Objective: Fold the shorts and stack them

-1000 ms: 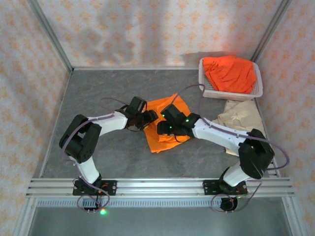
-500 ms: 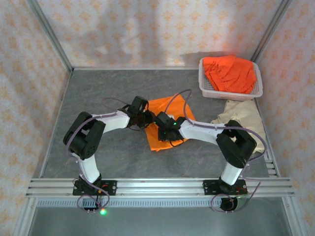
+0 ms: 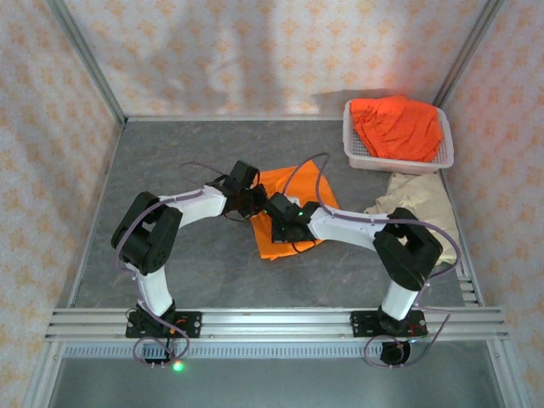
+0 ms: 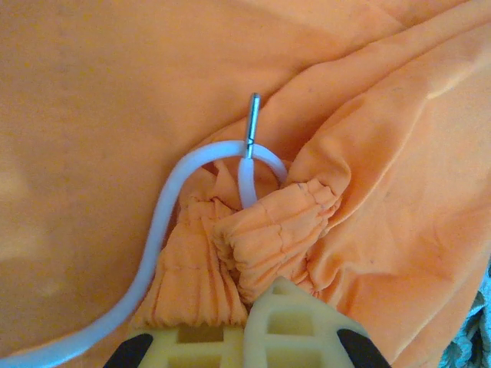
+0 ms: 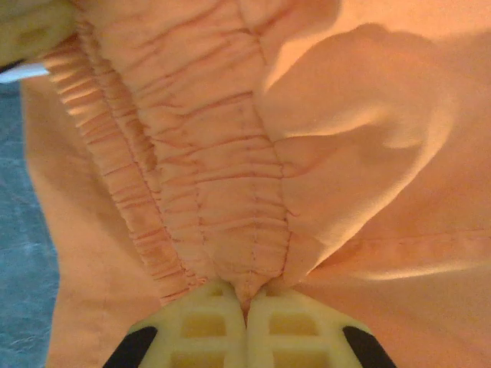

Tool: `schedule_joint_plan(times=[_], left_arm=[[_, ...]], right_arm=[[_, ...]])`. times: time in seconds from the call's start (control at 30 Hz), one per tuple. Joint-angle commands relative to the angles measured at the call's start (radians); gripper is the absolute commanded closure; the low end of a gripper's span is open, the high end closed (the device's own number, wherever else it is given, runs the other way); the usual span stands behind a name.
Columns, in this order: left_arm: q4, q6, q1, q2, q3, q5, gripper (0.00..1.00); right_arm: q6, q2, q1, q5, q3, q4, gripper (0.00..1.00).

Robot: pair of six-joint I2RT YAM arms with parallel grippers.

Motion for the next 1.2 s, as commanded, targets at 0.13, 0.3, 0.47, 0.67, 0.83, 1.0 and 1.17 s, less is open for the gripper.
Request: schedule_joint_plan(times=[0.13,0.3,0.47,0.67,0.83,1.0,1.17], left_arm=[[-0.232,0.171,-0.002,-0.119,0.159,-0.064,1.00],[-0.356,0.300,0.036,-0.109,0.244,-0.008,1.00],[-0.369,0.382,0.120,-0.074,0.232,0.067,1.00],[-0.371,0.477,0.158,-0.005,0.235,0.063,1.00],[-0.375,0.528,0.167,0.074,0.260,0.020,1.00],[-0.296,0.510,0.191,0.158,0.224,0.023,1.00],[-0.257,0.497,0.192,0.184,0.213,0.025,0.96]], right_arm=[[-0.040,-0.218,0.006,-0.022,0.014,-0.031,1.00],[-0.063,-0.301,0.005,-0.024,0.010,-0.039,1.00],[-0.082,-0.318,0.005,-0.158,-0.013,0.028,1.00],[0.067,-0.162,0.009,-0.383,-0.047,0.314,1.00],[0.110,0.049,0.037,-0.439,0.058,0.329,1.00],[0.228,0.194,0.045,-0.516,0.057,0.473,1.00],[0.294,0.271,0.045,-0.567,0.056,0.541,0.91]])
